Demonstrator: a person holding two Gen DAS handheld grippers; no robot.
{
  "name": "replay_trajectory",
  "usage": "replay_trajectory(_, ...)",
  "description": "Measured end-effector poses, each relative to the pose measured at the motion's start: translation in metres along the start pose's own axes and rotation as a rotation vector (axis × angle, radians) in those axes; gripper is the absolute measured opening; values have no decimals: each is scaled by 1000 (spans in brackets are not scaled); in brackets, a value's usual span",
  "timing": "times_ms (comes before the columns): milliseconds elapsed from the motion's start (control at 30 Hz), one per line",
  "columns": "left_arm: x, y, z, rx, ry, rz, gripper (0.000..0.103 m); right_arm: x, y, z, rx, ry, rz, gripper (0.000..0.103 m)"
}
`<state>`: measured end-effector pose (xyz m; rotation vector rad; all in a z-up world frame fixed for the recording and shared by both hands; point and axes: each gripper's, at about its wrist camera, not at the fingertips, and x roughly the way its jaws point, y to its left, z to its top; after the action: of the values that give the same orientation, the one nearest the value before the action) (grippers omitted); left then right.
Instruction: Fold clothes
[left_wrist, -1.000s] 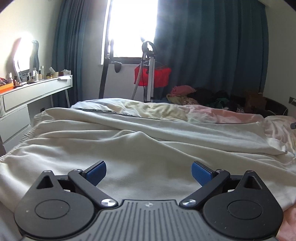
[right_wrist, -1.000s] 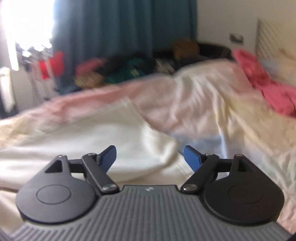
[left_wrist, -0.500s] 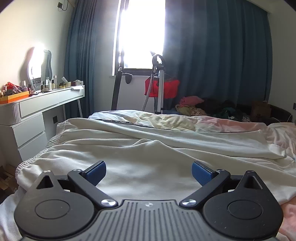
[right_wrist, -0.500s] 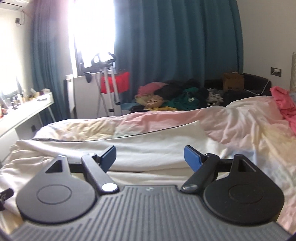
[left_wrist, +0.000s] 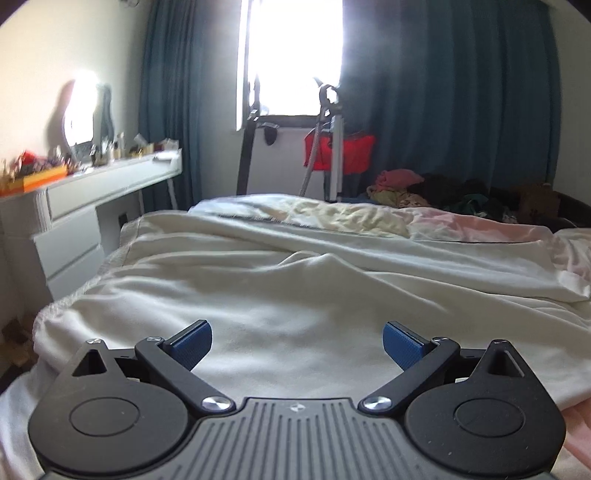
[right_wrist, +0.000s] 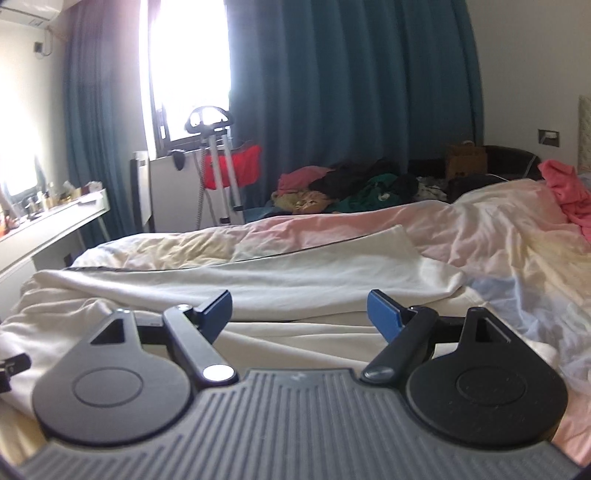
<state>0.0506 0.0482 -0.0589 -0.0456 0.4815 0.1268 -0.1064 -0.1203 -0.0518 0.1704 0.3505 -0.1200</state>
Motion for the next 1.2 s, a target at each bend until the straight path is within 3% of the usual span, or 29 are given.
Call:
replay_trajectory(133,3,36,0,-133,79,75,100,14,-11,-2,38,46,-36,82)
replay_trajectory(233,5,75,3,-302,143,158,100,24,-22,-3,96,86,-63,82)
replay_trajectory(333,3,114,13,-437,140,209,99,30,-31,-5,123,111,-114,82)
replay_trajectory(533,3,167,44,-437,141,285,100,35,-46,-10,209,152,-102,82)
replay_trajectory(600,4,181,45,-428,152,335,100,34,-50,-9,237,153,-93,82)
replay_trajectory(700,4,201,33,-500,159,343,100,31,-61,-7,292,152,-81,82)
replay_trajectory(733,4,208,29,-524,161,345,99,29,-65,-6,316,151,-75,82)
replay_trajectory(833,4,230,18,-700,162,216,95,23,-86,-5,413,149,-63,82)
replay_trajectory(933,7,245,7,-828,162,143,92,15,-116,-6,524,137,-80,82)
replay_trajectory(1067,18,266,-13,-1030,210,108,88,6,-160,-11,649,106,-237,82)
replay_trajectory(1200,17,277,-23,-1091,166,86,84,3,-207,-26,816,93,-340,82)
